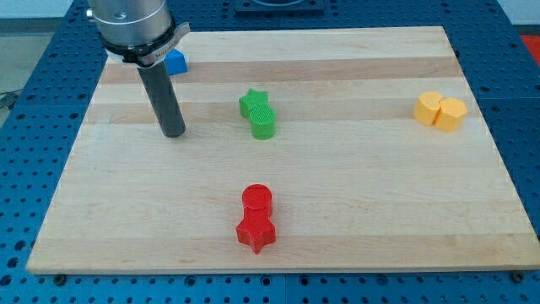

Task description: Push the blue blocks into the green star

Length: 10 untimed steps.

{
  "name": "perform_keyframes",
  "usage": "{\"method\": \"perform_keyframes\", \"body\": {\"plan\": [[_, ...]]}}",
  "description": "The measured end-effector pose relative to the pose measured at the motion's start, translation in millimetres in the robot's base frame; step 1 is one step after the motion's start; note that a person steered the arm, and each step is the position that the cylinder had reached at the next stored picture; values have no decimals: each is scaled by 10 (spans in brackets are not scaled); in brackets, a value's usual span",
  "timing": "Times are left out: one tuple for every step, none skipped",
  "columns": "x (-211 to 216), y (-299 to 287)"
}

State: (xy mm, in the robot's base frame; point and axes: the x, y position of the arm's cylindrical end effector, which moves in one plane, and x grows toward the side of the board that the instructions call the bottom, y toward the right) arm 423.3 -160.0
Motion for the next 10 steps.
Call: {"method": "perform_keyframes", "body": {"plan": [[-316, -593], [-518, -994], [-518, -994], [-595, -994], [-596, -994], [-927, -913], [-976, -883], [-1371, -694], [-1371, -694], [-1371, -955]]}}
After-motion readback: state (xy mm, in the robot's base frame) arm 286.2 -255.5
